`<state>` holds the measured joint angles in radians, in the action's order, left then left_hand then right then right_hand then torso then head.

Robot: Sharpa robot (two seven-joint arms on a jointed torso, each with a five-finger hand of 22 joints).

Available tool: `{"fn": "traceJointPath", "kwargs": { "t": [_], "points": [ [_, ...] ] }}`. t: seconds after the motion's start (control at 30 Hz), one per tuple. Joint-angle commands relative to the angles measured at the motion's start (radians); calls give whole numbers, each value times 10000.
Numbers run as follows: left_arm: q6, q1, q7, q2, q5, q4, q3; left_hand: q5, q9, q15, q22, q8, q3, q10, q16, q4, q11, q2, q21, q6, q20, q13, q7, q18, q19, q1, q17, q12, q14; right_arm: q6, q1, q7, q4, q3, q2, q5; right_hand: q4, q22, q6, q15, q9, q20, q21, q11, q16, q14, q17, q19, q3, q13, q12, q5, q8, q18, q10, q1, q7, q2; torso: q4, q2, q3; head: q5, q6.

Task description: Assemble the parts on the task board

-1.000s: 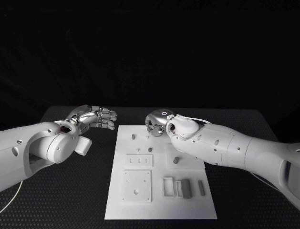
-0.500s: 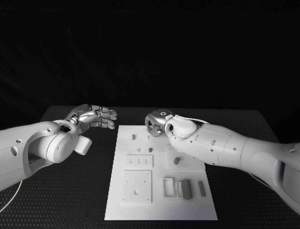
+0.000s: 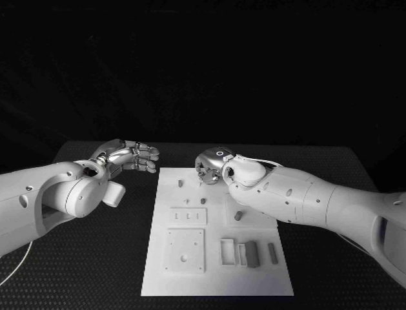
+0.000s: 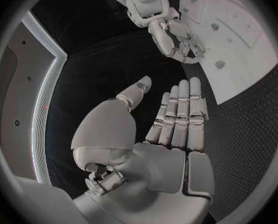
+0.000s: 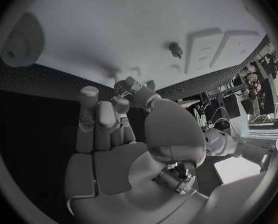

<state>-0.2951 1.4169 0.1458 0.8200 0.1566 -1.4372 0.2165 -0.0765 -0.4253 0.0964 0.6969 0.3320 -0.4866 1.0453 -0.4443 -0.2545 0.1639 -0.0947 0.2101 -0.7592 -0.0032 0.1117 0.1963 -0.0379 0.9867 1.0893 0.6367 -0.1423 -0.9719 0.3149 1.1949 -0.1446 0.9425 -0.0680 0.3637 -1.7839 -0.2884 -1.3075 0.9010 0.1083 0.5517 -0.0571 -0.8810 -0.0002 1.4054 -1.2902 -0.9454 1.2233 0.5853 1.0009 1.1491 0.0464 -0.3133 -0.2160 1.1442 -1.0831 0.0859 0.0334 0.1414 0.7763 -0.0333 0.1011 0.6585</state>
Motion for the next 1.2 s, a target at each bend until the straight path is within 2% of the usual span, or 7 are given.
{"fn": "traceJointPath", "kwargs": {
  "t": [0.03,0.5,0.87,1.03,1.1,1.2],
  "points": [
    [147,14,67,-12,21,-9,-5,46,9,-18,10,-52,7,40,71,-36,6,-22,7,-34,-20,-12,123,-151,9,-90,12,53,-70,-258,-9,29,-61,-3,3,-86,-1,-175,236,3,15,-41,-44,-1,28,-18,-2,-12,85,-12,-61,15,62,-458,60,10,273,111,2,-11,3,-9,32],
    [153,14,63,-15,21,-9,-5,46,13,-19,16,-55,3,42,86,-44,7,-21,3,-33,-21,-13,123,-152,8,-93,32,63,-73,-73,-26,-50,-294,-6,-144,-188,-2,-174,233,-1,21,-41,-43,3,24,-15,7,-15,97,-12,-68,15,69,-458,65,8,276,114,7,0,-5,-2,9],
    [161,14,58,-31,20,-22,-5,46,15,-19,20,-57,2,44,97,-47,7,-19,0,-33,-21,-12,124,-151,7,-100,46,68,-74,-331,-48,6,-362,-11,-245,-73,-1,-173,196,-7,21,-39,-40,11,18,-9,26,-17,101,-13,-78,14,96,-458,69,17,286,138,4,19,-15,-4,-4],
    [160,14,52,-17,20,-21,-5,48,16,-18,21,-58,3,44,101,-48,8,-22,-1,-33,-21,-13,124,-151,6,-103,51,71,-75,-418,-49,28,-396,-27,-243,21,0,-164,-350,-121,-98,-31,-17,131,-1,13,44,-44,74,-14,-124,14,434,-458,42,71,422,384,19,5,-21,-8,12],
    [152,15,53,0,17,-29,-5,48,16,-18,22,-58,3,44,103,-48,8,-22,-2,-32,-20,-13,124,-150,6,-105,53,72,-75,-333,-49,-4,-396,-28,-220,53,25,-157,-724,-232,-198,-23,-6,248,-2,20,50,-42,57,-11,-135,4,661,-458,31,109,542,537,7,9,-19,-19,9],
    [150,15,53,4,17,-34,-5,50,17,-18,24,-59,5,45,107,-44,9,-21,-3,-32,-19,-13,125,-149,7,-114,58,74,-76,-263,-49,-39,-392,-28,-180,57,57,-149,-1049,-301,-281,-11,2,320,6,20,53,-28,53,-4,-138,14,849,-458,18,157,613,670,-5,18,-16,-27,6]
  ]
}}
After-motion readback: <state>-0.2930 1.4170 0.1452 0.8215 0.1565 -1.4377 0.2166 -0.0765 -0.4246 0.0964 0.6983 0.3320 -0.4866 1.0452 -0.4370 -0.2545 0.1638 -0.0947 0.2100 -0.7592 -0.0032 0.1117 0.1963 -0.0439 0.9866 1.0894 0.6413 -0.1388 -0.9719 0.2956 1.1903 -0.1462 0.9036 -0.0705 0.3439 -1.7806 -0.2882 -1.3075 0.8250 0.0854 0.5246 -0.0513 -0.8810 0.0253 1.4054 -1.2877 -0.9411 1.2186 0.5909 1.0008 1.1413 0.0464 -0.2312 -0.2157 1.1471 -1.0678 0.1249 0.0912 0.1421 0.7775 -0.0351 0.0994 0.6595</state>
